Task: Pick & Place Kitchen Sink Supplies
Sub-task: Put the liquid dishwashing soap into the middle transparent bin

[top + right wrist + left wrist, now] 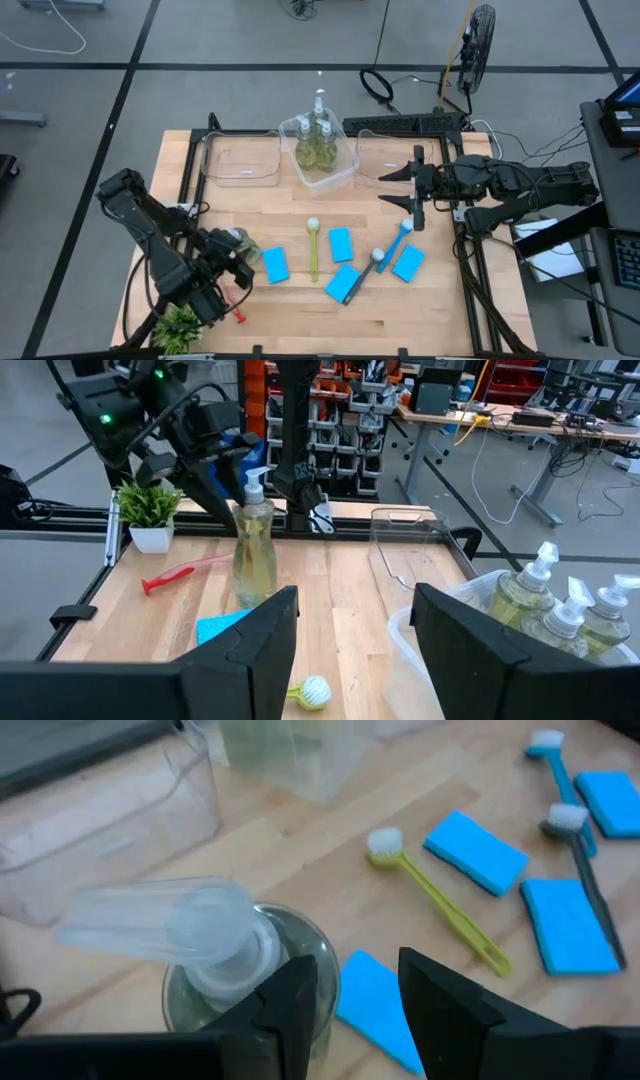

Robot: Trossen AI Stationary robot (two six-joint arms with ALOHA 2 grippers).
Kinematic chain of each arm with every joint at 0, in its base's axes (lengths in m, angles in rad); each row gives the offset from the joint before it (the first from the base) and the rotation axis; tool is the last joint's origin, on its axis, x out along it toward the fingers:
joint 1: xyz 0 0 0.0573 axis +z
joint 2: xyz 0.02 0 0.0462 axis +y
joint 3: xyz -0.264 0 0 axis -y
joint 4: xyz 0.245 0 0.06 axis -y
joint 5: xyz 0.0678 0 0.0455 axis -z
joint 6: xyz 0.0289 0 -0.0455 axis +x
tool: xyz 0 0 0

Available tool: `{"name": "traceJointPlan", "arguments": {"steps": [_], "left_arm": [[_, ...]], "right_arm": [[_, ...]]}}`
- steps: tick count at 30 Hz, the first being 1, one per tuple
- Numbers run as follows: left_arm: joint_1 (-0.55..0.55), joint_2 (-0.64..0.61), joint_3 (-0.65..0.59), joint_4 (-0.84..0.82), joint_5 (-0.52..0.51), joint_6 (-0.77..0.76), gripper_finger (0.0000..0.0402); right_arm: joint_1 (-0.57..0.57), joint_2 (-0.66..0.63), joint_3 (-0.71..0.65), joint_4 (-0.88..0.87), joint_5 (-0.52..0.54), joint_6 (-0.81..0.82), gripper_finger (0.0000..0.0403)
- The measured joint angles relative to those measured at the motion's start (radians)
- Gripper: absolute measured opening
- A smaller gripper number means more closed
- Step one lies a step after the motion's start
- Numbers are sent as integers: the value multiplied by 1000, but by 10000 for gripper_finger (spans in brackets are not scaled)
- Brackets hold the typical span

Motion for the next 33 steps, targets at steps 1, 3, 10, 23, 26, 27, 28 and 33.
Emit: {"name": "traceJointPlan", "arguments": {"steps": [1,3,10,23,26,27,28,33], "left_arm": [[6,0,-9,-1,-7,-8,147],[17,0,-26,-3,-30,-30,147],[21,1,-20,1,-93,-73,147],[68,1,-27,0,-152,2,147],[95,2,-48,0,-143,10,147],[103,2,-53,-1,-142,11,147],[109,2,-56,-1,-141,11,147],[124,2,-58,0,-149,36,133]], "right_arm": [[0,0,0,0,0,0,187],[0,0,0,0,0,0,187],[0,0,0,0,-1,0,187],[0,0,0,0,0,-9,187],[0,0,0,0,0,-9,187],[0,0,0,0,0,-10,187],[0,0,0,0,-1,-10,187],[0,0,0,0,0,-11,187]]}}
